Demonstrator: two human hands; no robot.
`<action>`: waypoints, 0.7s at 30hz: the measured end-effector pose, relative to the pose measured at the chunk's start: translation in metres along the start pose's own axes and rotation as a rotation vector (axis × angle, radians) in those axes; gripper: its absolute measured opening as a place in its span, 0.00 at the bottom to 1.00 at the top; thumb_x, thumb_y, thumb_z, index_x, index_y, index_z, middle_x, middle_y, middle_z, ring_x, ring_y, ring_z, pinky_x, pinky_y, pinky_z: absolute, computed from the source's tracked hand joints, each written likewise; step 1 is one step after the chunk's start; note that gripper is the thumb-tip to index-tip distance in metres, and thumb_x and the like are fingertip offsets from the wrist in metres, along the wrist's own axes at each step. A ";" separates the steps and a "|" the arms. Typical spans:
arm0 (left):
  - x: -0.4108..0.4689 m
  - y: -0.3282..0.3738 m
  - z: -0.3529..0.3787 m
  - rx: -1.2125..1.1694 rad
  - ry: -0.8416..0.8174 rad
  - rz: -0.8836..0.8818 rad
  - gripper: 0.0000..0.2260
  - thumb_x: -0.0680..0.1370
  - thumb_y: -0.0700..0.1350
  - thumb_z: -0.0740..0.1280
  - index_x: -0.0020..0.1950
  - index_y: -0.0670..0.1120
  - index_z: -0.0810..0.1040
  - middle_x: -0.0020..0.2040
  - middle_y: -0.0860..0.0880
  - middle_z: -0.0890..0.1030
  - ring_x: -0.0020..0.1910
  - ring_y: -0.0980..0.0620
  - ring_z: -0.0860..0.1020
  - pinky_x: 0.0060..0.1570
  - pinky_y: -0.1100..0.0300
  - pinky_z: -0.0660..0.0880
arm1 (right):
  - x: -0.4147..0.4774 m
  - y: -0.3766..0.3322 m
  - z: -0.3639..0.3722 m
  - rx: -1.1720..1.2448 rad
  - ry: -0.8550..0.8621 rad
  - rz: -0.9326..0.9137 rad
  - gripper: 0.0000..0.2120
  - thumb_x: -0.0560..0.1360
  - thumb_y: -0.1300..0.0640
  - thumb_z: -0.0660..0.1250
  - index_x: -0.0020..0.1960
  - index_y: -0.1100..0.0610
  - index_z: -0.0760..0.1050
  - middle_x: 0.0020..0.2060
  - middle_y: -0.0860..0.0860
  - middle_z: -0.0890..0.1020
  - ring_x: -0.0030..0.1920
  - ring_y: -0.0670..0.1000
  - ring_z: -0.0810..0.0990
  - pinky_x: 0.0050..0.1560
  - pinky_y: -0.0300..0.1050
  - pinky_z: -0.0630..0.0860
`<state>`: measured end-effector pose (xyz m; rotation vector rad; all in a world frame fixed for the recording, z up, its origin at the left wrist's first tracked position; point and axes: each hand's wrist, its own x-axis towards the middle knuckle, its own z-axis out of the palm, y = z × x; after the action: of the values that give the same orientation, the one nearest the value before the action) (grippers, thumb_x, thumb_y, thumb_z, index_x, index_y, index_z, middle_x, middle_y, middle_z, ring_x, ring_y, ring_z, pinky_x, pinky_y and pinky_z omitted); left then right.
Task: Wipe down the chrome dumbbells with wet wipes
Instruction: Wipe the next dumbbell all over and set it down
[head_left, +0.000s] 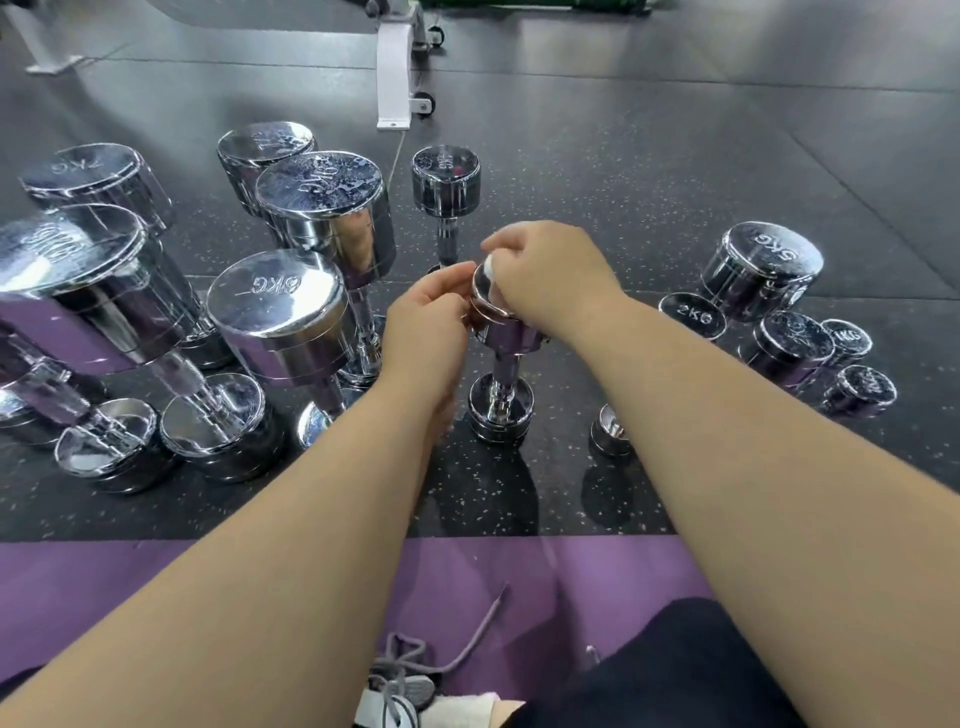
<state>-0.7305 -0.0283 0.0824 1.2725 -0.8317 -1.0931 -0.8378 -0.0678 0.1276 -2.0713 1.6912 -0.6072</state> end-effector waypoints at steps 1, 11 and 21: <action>0.001 0.000 0.000 0.001 0.005 -0.002 0.19 0.75 0.29 0.57 0.51 0.49 0.81 0.43 0.54 0.84 0.41 0.59 0.80 0.40 0.68 0.74 | 0.006 0.002 -0.003 0.011 -0.046 0.055 0.12 0.79 0.57 0.57 0.52 0.54 0.80 0.47 0.54 0.82 0.49 0.55 0.78 0.44 0.41 0.73; -0.002 -0.005 0.010 0.119 0.012 0.035 0.21 0.76 0.32 0.54 0.55 0.49 0.81 0.49 0.52 0.84 0.48 0.56 0.81 0.48 0.62 0.77 | -0.060 -0.003 0.057 1.137 0.513 0.625 0.16 0.80 0.57 0.56 0.36 0.52 0.73 0.33 0.46 0.75 0.36 0.49 0.70 0.43 0.46 0.69; 0.001 -0.004 0.006 0.090 -0.003 -0.018 0.21 0.77 0.32 0.54 0.60 0.49 0.80 0.51 0.53 0.84 0.52 0.55 0.81 0.54 0.60 0.78 | -0.049 0.002 0.019 1.390 0.096 0.906 0.13 0.79 0.66 0.55 0.39 0.56 0.70 0.38 0.51 0.80 0.36 0.47 0.80 0.44 0.40 0.76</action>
<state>-0.7366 -0.0314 0.0788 1.3558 -0.8813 -1.0819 -0.8375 -0.0196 0.1073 -0.2813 1.3159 -1.0698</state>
